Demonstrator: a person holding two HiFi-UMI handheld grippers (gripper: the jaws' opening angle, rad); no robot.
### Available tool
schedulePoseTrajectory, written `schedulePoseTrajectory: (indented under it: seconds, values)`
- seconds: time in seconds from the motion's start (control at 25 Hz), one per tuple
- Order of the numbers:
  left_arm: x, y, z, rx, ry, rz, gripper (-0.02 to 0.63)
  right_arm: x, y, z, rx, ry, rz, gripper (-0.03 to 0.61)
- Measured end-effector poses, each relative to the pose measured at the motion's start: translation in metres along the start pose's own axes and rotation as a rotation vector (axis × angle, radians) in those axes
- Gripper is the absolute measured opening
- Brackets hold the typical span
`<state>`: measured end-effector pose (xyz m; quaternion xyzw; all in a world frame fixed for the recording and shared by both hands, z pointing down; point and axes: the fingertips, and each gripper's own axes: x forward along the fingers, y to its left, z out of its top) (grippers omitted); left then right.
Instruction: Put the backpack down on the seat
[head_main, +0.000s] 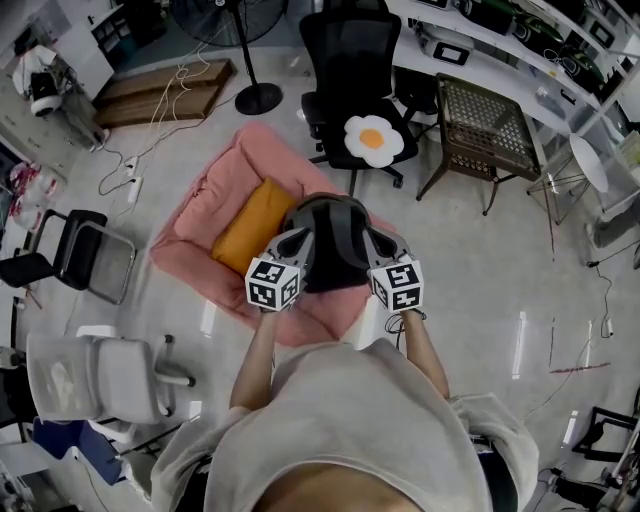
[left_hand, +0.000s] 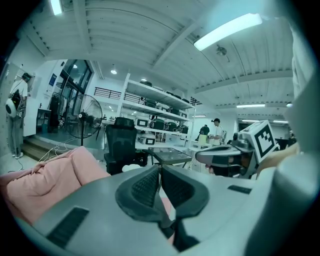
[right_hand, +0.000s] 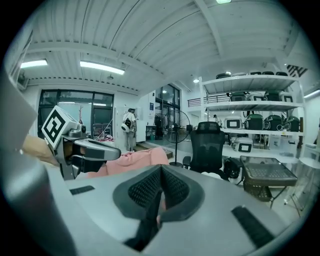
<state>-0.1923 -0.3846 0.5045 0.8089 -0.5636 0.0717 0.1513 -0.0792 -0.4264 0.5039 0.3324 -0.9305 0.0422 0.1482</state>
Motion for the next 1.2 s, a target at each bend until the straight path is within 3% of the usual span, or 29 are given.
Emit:
schedulePoseTrajectory:
  seconds: [1.2]
  values:
    - [0.0098, 0.001, -0.0015, -0.013, 0.002, -0.003, 0.021, 0.0049, -0.0021, -0.0076, -0.005, 0.024, 0.006, -0.003]
